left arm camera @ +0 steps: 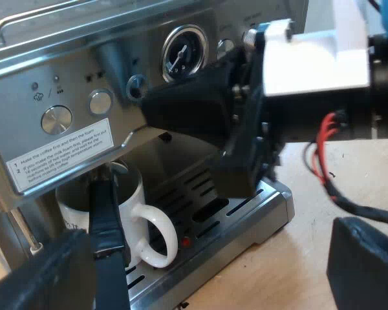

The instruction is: Place mug into machine

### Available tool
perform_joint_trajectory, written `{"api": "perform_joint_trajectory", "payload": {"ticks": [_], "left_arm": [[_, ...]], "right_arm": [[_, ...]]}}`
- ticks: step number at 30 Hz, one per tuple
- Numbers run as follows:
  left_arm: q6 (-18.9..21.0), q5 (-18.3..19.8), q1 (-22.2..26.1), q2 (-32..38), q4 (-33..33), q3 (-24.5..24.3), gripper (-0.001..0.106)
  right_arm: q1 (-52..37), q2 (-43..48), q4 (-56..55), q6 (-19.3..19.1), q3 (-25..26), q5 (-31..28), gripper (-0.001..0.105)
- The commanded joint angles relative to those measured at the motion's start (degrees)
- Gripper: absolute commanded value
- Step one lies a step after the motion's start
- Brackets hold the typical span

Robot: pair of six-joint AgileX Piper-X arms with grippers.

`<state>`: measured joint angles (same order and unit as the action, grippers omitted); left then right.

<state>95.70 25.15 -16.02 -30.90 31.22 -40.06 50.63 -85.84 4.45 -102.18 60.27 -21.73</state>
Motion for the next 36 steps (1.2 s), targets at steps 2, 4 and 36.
{"api": "perform_joint_trajectory", "payload": {"ticks": [2, 4, 36], "left_arm": [[0.45, 0.42, -0.16, 0.22, 0.39, -0.09, 0.074], [0.45, 0.42, -0.16, 0.37, 1.24, -0.09, 0.074], [1.22, -0.22, 0.01, -1.41, 4.49, -10.35, 0.074]], "right_arm": [[1.28, 2.89, -5.82, 0.54, 0.69, -0.24, 0.000], [2.22, 4.51, -9.35, 0.54, 0.69, -0.24, 0.000], [-3.13, 26.97, -29.27, 3.30, -1.43, -5.08, 0.000]]}}
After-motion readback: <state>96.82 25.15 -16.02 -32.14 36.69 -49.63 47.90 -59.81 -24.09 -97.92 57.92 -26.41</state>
